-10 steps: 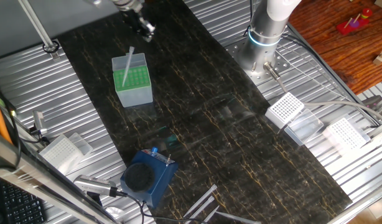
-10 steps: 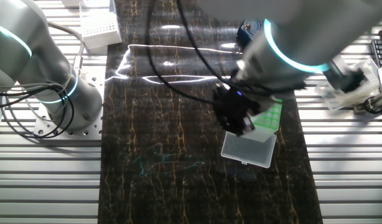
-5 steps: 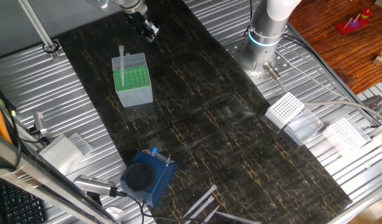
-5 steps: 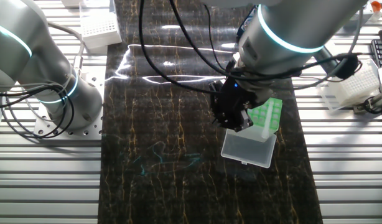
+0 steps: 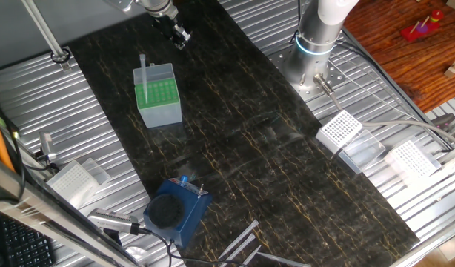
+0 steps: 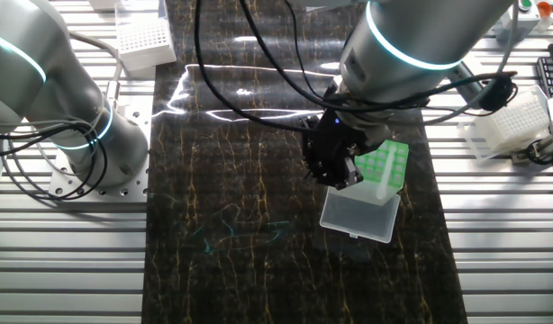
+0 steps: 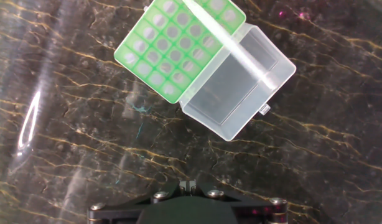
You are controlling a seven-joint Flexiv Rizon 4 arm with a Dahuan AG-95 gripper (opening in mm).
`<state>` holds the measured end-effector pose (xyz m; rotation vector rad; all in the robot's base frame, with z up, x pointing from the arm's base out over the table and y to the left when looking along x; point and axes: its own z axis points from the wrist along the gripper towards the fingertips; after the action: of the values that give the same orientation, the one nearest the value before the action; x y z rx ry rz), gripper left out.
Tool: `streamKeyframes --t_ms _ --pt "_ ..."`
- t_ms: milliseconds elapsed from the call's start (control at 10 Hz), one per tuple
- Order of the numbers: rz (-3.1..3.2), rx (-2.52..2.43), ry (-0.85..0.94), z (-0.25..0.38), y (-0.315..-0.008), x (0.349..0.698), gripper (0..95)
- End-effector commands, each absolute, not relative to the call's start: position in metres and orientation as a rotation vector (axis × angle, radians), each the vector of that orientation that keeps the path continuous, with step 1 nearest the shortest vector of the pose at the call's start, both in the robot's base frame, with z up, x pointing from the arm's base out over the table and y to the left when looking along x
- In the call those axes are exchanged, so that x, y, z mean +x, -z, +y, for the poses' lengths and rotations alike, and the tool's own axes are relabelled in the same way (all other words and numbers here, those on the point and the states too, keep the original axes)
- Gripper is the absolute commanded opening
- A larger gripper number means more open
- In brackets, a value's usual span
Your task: Insert a large pipette tip into the holder for large pipette tips
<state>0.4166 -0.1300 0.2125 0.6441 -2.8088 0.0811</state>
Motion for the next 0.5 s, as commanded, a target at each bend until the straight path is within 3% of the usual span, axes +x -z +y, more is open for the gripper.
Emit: streamKeyframes --t_ms 100,500 --pt "-2.82 0.647 -0.089 -0.13 -0.2126 0.416 0.0" --pt "-2.858 0.644 -0.105 -0.13 -0.2126 0.416 0.0"
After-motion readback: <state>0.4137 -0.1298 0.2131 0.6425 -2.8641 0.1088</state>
